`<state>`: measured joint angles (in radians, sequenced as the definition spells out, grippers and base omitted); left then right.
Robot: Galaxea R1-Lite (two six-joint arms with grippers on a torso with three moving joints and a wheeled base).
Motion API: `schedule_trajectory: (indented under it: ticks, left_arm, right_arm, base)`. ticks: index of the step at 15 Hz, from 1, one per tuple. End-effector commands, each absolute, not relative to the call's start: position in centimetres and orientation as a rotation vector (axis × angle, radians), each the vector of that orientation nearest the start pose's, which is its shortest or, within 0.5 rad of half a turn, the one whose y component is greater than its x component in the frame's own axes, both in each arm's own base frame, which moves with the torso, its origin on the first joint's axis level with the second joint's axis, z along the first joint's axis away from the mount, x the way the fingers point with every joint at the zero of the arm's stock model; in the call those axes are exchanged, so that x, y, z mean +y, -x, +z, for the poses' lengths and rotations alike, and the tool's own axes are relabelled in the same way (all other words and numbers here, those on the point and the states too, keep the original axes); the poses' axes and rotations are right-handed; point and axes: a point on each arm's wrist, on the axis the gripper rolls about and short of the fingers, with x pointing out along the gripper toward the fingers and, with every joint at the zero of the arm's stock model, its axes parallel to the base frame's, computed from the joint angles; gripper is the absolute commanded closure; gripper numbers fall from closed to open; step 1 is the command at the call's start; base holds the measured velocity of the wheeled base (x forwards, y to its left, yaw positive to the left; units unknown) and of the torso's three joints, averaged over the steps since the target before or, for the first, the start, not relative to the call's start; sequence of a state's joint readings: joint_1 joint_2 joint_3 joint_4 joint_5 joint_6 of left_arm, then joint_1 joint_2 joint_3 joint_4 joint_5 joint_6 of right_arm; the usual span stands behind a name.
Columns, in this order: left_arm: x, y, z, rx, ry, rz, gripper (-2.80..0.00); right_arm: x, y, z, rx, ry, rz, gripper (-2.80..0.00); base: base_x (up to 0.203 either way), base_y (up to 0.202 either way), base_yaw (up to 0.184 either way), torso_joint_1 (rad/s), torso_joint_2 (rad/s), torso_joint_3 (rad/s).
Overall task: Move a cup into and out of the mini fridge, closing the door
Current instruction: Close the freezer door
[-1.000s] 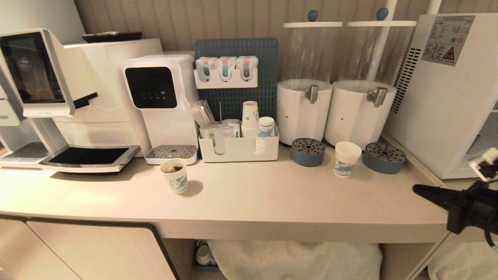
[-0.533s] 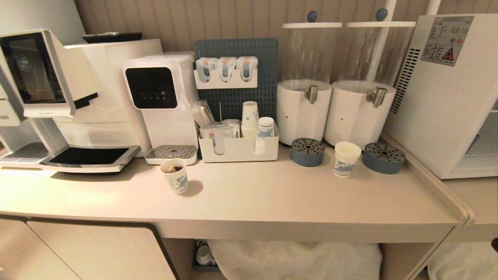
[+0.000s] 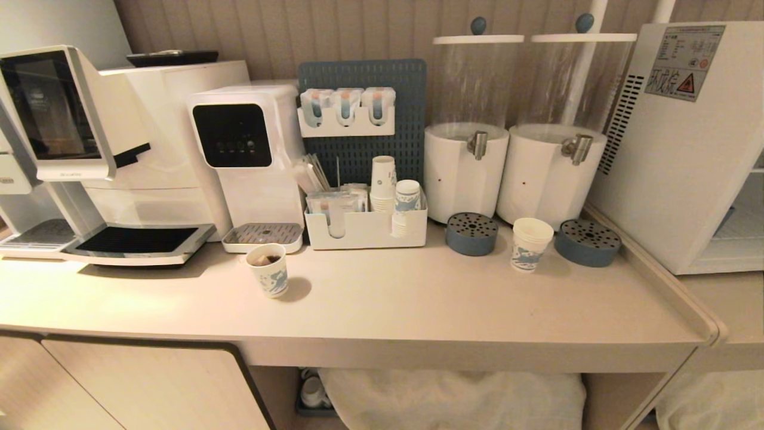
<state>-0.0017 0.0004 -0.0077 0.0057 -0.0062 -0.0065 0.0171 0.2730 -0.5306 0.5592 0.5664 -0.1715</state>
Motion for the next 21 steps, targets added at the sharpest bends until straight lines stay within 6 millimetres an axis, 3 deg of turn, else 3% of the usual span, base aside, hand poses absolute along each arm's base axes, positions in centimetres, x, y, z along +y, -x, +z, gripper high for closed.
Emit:
schedule_trajectory:
  ticks: [1,4,7,10,12,16,21]
  left_arm:
    - [0.0,2.4,7.7,-0.003,0.006,-0.008,0.00]
    - [0.0,2.4,7.7,-0.003,0.006,-0.008,0.00]
    - [0.0,2.4,7.7,-0.003,0.006,-0.008,0.00]
    - [0.0,2.4,7.7,-0.003,0.008,-0.008,0.00]
    - [0.0,2.4,7.7,-0.003,0.008,-0.008,0.00]
    - [0.0,2.4,7.7,-0.003,0.008,-0.008,0.00]
    - [0.0,2.4,7.7,-0.003,0.006,-0.008,0.00]
  right_arm:
    - [1.0,5.6,16.3,0.192,0.097,0.585,0.00]
    - [0.8,6.7,13.7,0.025,0.127,0.406,0.00]
    - [0.3,4.6,12.9,-0.176,0.058,0.130,0.00]
    - [0.0,2.4,9.0,-0.134,0.013,0.020,0.00]
    - [0.0,2.3,8.2,-0.070,-0.009,0.007,0.00]
    - [0.0,2.4,7.4,0.027,0.052,0.007,0.00]
    - [0.0,2.4,7.6,0.027,0.057,0.008,0.00]
  base:
    - [0.000,0.000,0.000,0.000,0.00,0.000]
    - [0.000,0.000,0.000,0.000,0.00,0.000]
    - [0.000,0.000,0.000,0.000,0.00,0.000]
    - [0.000,0.000,0.000,0.000,0.00,0.000]
    - [0.000,0.000,0.000,0.000,0.00,0.000]
    - [0.000,0.000,0.000,0.000,0.00,0.000]
    - [0.000,0.000,0.000,0.000,0.00,0.000]
